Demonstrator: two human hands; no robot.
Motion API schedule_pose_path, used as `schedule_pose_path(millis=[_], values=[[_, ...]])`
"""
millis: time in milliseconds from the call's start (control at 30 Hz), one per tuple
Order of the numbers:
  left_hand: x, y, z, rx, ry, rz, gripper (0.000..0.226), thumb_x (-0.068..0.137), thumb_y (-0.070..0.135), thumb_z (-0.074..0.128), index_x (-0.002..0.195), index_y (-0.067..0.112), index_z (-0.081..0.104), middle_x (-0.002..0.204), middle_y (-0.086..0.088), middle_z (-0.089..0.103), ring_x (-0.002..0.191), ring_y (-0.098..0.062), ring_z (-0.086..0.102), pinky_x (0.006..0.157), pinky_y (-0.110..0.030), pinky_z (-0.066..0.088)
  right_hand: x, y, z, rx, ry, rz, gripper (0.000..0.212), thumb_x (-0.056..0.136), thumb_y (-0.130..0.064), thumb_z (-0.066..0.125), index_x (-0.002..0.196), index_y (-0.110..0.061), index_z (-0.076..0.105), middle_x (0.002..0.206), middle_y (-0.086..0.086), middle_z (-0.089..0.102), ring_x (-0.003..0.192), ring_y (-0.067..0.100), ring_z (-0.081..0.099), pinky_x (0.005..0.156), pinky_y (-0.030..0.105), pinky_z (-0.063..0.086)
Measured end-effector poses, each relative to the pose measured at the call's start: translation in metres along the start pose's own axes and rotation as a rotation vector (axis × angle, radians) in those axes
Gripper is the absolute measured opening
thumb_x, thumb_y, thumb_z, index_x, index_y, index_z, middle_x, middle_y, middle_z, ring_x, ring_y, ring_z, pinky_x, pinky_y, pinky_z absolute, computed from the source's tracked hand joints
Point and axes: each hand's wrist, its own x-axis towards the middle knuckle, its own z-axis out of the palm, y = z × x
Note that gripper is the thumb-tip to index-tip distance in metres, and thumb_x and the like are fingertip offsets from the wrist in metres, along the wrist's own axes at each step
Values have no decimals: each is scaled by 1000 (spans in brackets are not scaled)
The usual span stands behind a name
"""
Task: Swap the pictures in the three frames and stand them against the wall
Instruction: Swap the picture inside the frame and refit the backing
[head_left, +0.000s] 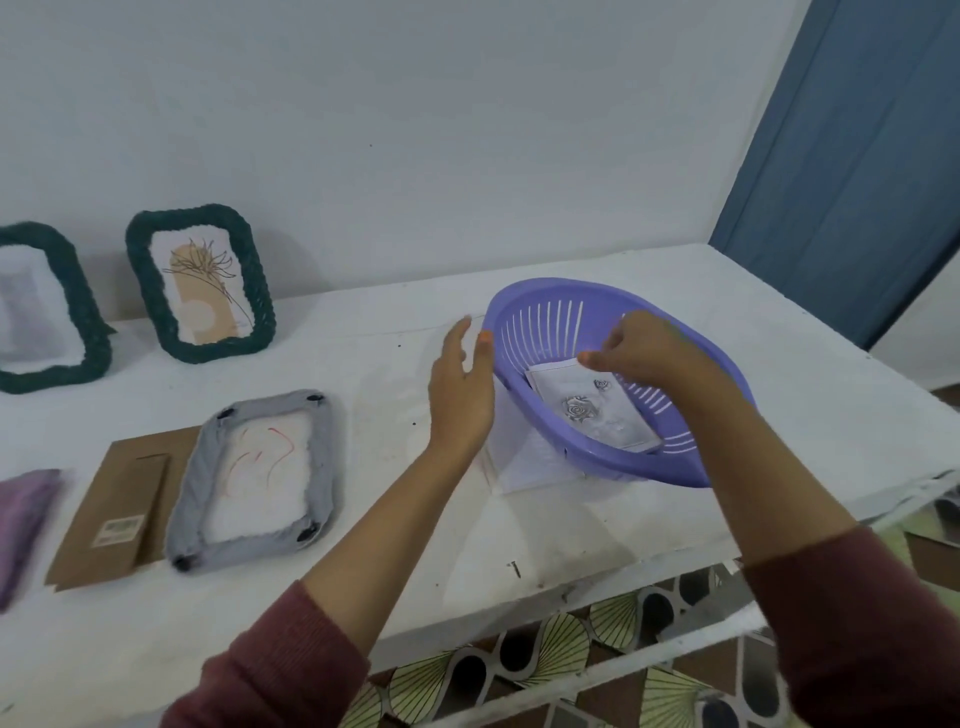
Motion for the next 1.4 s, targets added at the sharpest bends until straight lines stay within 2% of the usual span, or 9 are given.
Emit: schedule_pose_path(millis=[67,200,700,833,933,1000,1167,1300,1400], values=[[4,6,2,57,-132,-1,41,93,33,50,134,28,45,139,-2,48,125,-21,47,104,-45,43,9,8,4,-131,-68,95,35,84,-32,66,83,0,54,81,15,58,75,25,58,65,32,44],[8,1,6,129,-217,-25,39,89,17,57,128,18,54,136,-5,51,118,-24,53,103,-43,45,20,16,25,-212,-254,239,69,78,-31,72,130,3,42,133,18,50,121,35,51,91,38,45],[4,11,3,55,-216,-76,39,90,21,57,129,18,54,139,-5,49,125,-24,49,106,-42,42,22,27,18,-234,0,304,35,82,-7,62,115,-4,53,116,14,62,107,31,60,72,31,41],[-7,25,-11,2,-78,37,26,90,29,56,115,24,63,124,7,59,114,-16,53,105,-35,42,2,-2,-23,-34,78,136,16,73,-14,68,71,0,60,53,8,62,59,25,58,60,27,44],[-14,47,-34,-196,-28,-20,15,89,37,55,91,25,64,92,13,62,94,-14,59,93,-34,50,-29,-54,-39,45,260,-113,14,73,-16,64,74,-2,63,70,13,61,72,29,56,62,27,38],[-17,56,-55,-335,-41,-119,29,88,45,53,97,19,62,91,4,62,87,-17,62,81,-31,55,-45,-95,-23,3,298,-234,12,73,-18,62,78,-7,62,80,12,60,79,30,57,66,27,37],[-21,39,-117,-299,52,-155,18,91,23,54,79,12,63,82,-5,64,67,-16,62,52,-18,55,-64,-166,57,-46,80,-436,8,80,-22,56,81,-15,57,77,1,56,81,28,58,56,26,34],[-17,8,-172,-224,180,-258,17,91,8,52,78,4,62,83,-16,64,76,-27,63,67,-30,57,-65,-194,93,185,-138,-492,29,86,-39,56,95,-14,68,102,0,67,92,19,61,71,27,43],[-13,-14,-214,-235,188,-357,12,91,10,55,83,8,65,99,-15,68,94,-31,65,82,-38,55,-53,-195,122,365,-126,-327,43,86,-44,57,120,-17,56,121,1,58,110,19,56,83,26,40]])
